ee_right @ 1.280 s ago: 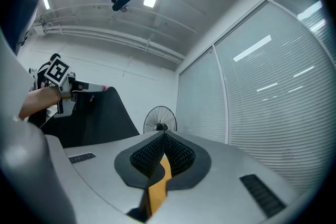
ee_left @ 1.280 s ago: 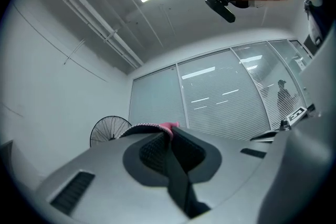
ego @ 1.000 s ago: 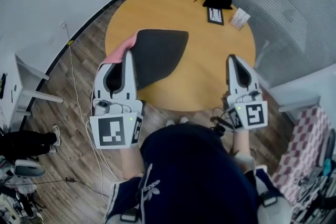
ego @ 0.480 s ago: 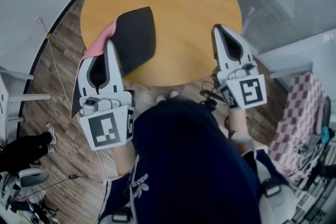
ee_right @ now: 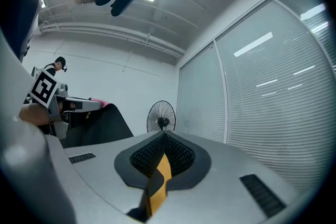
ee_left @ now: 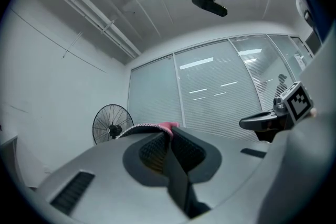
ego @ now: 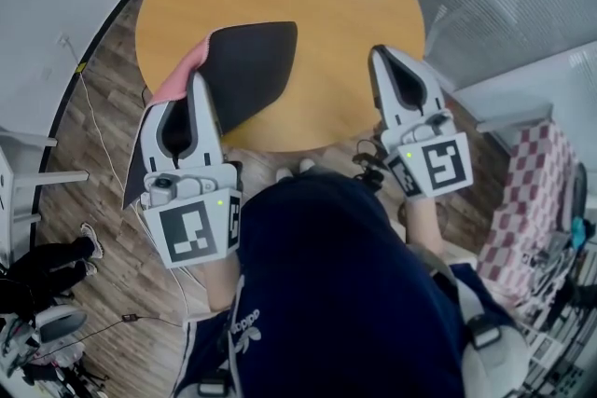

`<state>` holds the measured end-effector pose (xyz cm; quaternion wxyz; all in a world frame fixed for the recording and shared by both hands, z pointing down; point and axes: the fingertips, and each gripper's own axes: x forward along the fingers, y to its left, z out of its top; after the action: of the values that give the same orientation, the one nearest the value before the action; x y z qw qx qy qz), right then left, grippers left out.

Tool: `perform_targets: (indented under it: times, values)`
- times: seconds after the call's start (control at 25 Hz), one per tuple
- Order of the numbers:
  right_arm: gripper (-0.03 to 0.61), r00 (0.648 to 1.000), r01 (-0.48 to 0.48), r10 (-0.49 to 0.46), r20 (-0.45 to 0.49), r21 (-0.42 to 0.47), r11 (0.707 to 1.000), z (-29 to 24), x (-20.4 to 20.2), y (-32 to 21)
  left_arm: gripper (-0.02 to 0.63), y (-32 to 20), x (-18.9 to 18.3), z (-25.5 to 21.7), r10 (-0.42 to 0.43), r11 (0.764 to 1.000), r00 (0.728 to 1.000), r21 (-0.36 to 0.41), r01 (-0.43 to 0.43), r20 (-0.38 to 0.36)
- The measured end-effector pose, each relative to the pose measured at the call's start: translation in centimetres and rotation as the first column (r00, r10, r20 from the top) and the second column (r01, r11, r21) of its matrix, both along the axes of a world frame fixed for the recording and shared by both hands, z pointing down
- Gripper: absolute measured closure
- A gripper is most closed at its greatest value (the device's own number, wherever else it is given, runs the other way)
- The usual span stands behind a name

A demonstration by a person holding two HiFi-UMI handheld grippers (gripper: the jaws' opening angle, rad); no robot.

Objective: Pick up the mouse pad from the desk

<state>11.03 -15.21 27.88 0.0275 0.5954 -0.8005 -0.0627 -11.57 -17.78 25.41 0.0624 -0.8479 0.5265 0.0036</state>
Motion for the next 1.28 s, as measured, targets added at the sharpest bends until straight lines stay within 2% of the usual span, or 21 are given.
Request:
perform_targets:
  times: [0.36, 1.28]
  values:
    - [0.575, 0.999, -0.033, 0.033, 0.001, -0.005, 0.999, 0.1, 0.9, 0.1, 0.595, 0.0, -0.5, 0.1, -0.008, 1.0, 1.0, -0.005, 0.008, -0.017]
    - [0.575, 1.0, -0.027, 0.027, 0.008, -0.016, 1.0, 0.7, 1.0, -0.3, 0.595, -0.8, -0.1, 0.4, -0.005, 1.0, 1.0, -0.024, 0.004, -0.028]
